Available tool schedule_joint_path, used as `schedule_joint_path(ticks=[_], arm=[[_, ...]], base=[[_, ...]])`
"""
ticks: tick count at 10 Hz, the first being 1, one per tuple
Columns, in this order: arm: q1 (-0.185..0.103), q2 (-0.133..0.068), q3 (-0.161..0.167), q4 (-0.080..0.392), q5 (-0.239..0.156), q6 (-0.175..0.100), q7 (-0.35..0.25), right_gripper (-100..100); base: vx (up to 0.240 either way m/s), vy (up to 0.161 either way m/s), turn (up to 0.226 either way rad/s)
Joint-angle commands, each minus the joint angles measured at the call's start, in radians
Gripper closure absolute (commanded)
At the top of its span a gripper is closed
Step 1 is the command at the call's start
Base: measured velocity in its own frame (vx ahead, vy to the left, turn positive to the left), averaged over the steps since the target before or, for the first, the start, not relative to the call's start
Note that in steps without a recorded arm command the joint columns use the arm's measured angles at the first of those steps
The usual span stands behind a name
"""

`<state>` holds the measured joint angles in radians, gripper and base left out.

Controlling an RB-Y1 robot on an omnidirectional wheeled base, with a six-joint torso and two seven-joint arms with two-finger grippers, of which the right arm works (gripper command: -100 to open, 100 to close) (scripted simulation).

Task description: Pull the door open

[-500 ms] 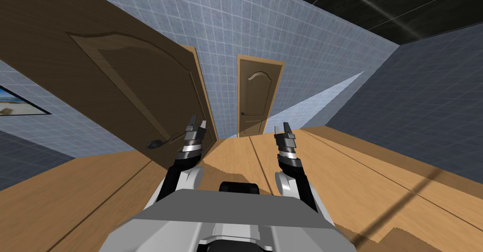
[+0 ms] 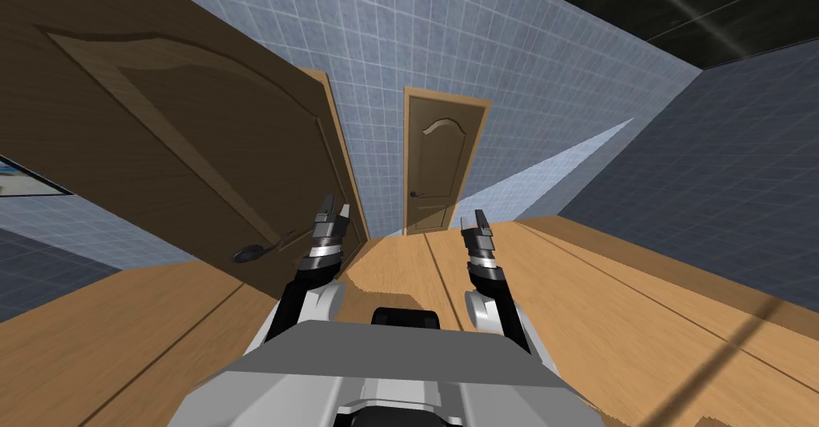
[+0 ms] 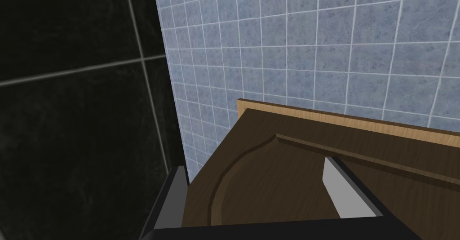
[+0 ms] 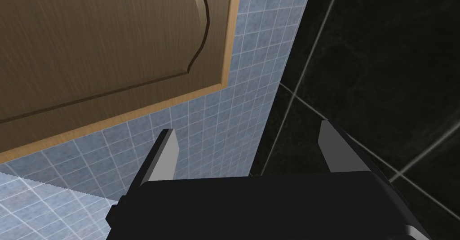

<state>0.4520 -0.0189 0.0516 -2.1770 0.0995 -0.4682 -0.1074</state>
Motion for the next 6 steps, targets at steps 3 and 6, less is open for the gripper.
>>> schedule_joint_path(ticks=[3, 6], arm=[[-0.024, -0.015, -0.006, 0.062, 0.007, -0.012, -0.011, -100], [-0.045, -0.03, -0.012, 0.119, 0.014, -0.023, -0.024, -100]], base=[[0.098, 0.029, 0.013], [0.096, 0.021, 0.018]])
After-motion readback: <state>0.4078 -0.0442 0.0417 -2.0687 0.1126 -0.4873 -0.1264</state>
